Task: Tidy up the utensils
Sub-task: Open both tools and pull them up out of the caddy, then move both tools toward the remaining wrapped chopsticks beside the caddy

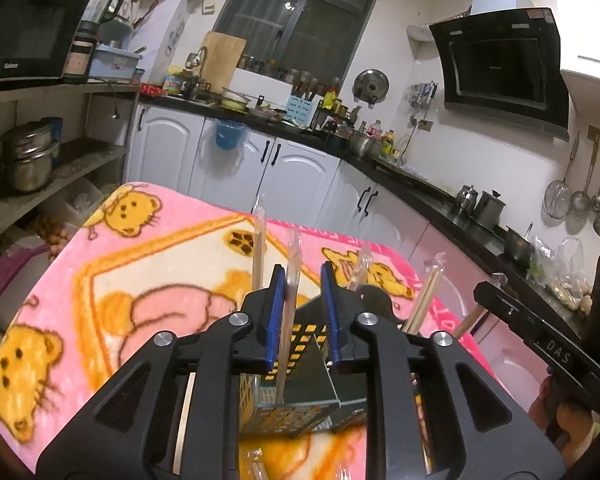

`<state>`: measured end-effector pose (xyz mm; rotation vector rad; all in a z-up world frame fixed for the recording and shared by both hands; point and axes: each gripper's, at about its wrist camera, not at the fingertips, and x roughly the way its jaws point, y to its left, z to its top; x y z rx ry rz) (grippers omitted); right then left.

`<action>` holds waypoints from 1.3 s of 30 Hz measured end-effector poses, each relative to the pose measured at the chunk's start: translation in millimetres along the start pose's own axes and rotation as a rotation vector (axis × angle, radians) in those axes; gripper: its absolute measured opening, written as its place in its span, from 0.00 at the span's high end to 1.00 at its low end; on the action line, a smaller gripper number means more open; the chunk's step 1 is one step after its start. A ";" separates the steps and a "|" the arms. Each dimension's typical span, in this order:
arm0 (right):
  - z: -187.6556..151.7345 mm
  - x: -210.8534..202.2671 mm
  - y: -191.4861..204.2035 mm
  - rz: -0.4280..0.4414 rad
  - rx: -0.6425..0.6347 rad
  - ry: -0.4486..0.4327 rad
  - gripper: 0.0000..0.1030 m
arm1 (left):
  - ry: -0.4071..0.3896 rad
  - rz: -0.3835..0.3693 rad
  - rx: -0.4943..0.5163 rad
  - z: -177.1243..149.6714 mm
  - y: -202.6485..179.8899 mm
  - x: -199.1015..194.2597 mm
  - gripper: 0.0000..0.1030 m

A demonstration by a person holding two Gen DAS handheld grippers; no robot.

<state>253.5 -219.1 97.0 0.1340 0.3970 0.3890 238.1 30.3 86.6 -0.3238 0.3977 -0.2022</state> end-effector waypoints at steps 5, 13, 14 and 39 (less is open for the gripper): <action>-3.0 -3.7 -3.1 -0.006 0.007 0.006 0.82 | 0.014 0.000 0.006 -4.1 1.0 -4.1 0.75; -6.4 -8.9 -4.1 -0.011 0.004 0.019 0.69 | 0.041 0.001 0.005 -5.7 2.6 -7.4 0.59; -7.3 -9.8 -3.9 -0.011 0.004 0.021 0.67 | 0.045 0.001 0.007 -6.6 2.5 -8.3 0.57; -23.9 -29.7 -3.5 -0.035 -0.042 0.042 0.40 | 0.075 -0.021 0.008 -17.7 2.5 -32.4 0.11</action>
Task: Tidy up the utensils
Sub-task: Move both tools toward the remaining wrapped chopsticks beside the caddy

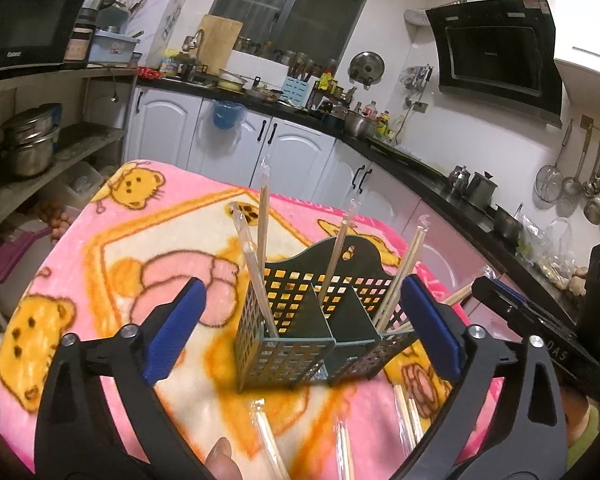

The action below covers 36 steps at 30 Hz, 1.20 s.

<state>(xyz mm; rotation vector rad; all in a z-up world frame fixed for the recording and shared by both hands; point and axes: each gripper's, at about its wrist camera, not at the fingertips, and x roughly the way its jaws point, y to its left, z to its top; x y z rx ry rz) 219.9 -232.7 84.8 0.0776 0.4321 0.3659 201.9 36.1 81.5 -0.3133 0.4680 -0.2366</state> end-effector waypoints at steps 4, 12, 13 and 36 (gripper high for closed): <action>-4.4 -3.5 1.8 -0.002 -0.013 0.011 0.39 | 0.003 -0.002 0.006 -2.5 -1.5 -3.4 0.11; -15.4 -6.0 2.2 -0.007 -0.024 0.049 0.38 | 0.025 0.018 0.008 -10.6 -1.8 -6.6 0.11; -17.2 -6.1 1.6 -0.006 -0.024 0.055 0.38 | 0.028 0.019 0.007 -11.5 -1.5 -6.7 0.11; -43.7 -5.9 2.2 0.002 -0.031 0.130 0.38 | 0.106 0.040 0.021 -42.5 -0.3 -4.5 0.11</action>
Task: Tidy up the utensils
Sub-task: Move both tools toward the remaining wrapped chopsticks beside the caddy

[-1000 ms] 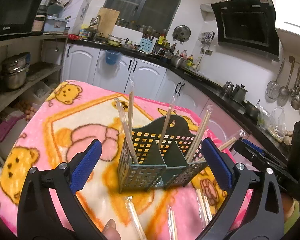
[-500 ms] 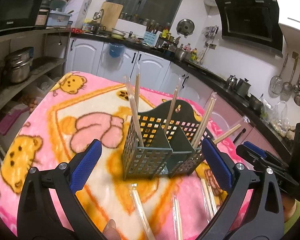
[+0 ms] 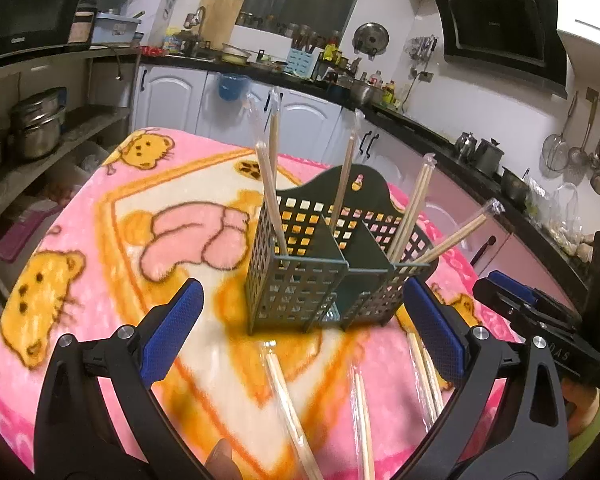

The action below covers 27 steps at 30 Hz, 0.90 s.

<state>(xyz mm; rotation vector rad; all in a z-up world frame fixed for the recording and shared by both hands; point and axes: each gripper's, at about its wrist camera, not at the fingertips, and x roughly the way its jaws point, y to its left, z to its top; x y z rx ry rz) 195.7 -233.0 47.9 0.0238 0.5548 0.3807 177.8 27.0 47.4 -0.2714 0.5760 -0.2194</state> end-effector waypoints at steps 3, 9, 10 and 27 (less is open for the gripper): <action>-3.0 0.2 -1.1 -0.002 0.001 0.007 0.38 | 0.011 -0.001 0.000 -3.3 -0.6 1.6 0.11; -9.2 2.2 -6.1 -0.007 0.009 0.026 0.38 | 0.043 -0.006 0.019 -13.2 -8.0 8.8 0.11; -10.3 2.6 -7.1 -0.009 0.009 0.030 0.38 | 0.048 -0.008 0.021 -14.6 -9.0 10.1 0.11; -30.0 20.5 -27.3 -0.022 0.038 0.112 0.39 | 0.149 -0.044 0.085 -41.5 -34.4 35.6 0.11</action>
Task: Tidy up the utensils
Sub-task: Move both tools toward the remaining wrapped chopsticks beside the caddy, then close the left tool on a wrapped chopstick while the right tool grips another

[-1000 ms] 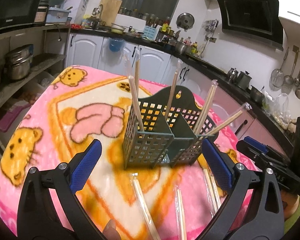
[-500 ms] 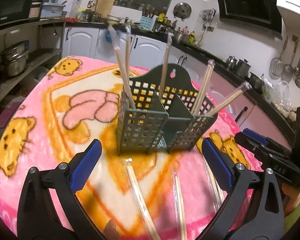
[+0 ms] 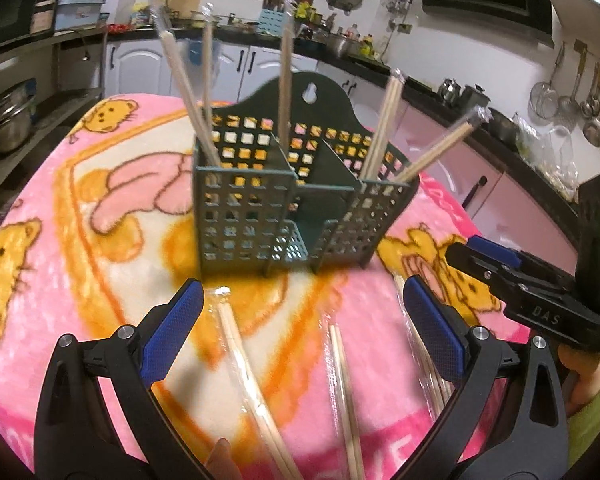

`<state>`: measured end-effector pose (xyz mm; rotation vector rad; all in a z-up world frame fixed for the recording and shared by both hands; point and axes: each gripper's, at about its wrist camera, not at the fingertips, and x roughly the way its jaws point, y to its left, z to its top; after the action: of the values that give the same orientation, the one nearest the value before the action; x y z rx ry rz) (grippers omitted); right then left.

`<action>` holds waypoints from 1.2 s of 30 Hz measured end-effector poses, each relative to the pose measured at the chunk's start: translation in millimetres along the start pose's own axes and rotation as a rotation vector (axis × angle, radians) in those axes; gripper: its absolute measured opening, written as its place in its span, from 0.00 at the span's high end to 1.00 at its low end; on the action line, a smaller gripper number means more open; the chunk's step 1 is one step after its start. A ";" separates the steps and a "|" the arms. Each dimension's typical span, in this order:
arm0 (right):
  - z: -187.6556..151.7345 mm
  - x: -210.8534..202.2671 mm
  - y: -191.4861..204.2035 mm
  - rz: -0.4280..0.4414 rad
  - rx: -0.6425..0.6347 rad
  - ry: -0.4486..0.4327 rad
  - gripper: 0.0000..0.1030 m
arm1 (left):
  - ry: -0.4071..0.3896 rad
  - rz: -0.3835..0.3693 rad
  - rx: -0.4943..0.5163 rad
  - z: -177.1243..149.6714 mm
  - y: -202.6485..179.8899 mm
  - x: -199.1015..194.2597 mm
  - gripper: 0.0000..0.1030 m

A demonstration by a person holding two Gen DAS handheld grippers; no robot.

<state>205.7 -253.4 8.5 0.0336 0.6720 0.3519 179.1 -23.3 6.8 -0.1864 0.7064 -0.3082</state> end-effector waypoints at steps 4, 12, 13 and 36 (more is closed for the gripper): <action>-2.6 6.1 -4.4 0.006 0.005 0.021 0.41 | 0.033 -0.018 0.015 -5.5 -8.4 8.3 0.12; -6.8 17.6 -14.5 0.024 0.030 0.064 0.46 | 0.116 -0.034 0.042 -16.8 -20.3 28.1 0.24; -7.4 19.6 -15.7 0.026 0.031 0.071 0.46 | 0.130 -0.039 0.047 -18.8 -22.3 31.5 0.24; -12.4 68.4 -18.3 0.051 0.003 0.207 0.54 | 0.252 -0.039 0.076 -36.2 -29.5 75.4 0.54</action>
<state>253.4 -249.0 -45.1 0.0172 0.8777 0.4072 203.0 -78.9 -58.1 -0.0892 0.9392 -0.3994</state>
